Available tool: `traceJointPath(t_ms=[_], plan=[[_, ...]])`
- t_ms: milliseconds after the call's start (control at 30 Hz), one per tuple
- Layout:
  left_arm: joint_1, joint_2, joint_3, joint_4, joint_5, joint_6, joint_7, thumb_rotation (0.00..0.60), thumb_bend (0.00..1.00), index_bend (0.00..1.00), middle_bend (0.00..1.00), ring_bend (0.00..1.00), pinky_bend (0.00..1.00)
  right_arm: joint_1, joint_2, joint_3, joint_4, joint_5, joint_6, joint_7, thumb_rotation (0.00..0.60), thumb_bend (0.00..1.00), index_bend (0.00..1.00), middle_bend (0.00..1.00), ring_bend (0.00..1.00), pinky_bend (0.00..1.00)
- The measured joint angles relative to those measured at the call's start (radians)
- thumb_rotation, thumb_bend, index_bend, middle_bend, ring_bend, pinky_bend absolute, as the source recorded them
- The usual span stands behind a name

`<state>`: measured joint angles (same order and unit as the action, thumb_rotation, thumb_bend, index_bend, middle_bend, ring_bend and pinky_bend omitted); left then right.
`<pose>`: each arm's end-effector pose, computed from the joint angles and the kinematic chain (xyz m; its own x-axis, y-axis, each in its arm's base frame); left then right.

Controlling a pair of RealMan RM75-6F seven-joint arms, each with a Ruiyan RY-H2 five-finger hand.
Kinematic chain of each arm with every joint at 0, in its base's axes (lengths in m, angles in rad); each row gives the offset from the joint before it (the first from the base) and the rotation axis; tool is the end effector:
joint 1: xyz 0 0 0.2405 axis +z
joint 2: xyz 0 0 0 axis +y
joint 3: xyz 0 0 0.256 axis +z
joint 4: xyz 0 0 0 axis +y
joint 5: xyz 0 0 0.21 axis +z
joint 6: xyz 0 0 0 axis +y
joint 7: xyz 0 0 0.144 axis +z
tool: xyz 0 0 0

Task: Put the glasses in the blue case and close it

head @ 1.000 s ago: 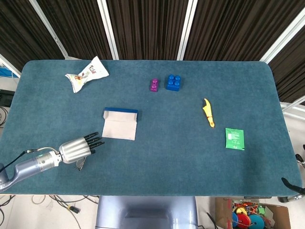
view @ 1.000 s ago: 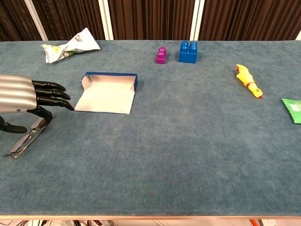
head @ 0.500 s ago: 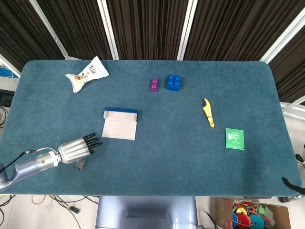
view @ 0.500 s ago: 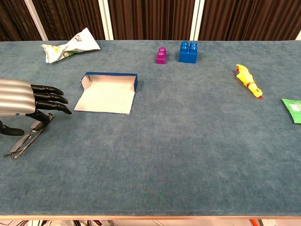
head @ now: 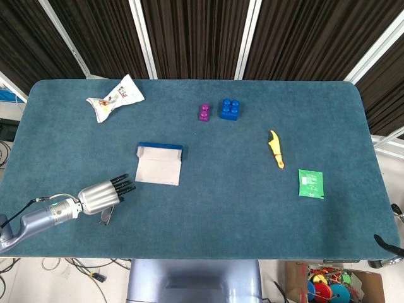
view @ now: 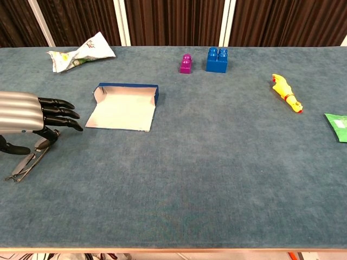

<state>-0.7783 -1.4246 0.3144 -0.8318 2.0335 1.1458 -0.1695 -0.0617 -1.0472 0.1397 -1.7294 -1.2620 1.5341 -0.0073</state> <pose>-0.2784 0.3277 0.0376 0.9241 -0.0455 0.3795 0.1500 -0.8701 -0.4696 -0.3384 -0.1457 0.2014 0.3561 0.0787 0.9311 -0.8888 0.3362 0.3115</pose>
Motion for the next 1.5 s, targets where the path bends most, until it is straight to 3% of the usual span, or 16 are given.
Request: traceJointPath(t_ms=[1000, 1500], plan=[[-0.008, 0.012, 0.016, -0.032, -0.043, -0.055, 0.045, 0.600, 0.39, 0.58, 0.13, 0.00, 0.00, -0.003, 0.013, 0.001, -0.017, 0.016, -0.021, 0.023, 0.600, 0.14, 0.00, 0.02, 0.13, 0.24], [-0.016, 0.055, -0.006, -0.127, -0.116, -0.106, 0.013, 0.600, 0.42, 0.59, 0.12, 0.00, 0.00, -0.003, 0.015, 0.000, -0.018, 0.011, -0.023, 0.031, 0.600, 0.14, 0.00, 0.02, 0.13, 0.24]])
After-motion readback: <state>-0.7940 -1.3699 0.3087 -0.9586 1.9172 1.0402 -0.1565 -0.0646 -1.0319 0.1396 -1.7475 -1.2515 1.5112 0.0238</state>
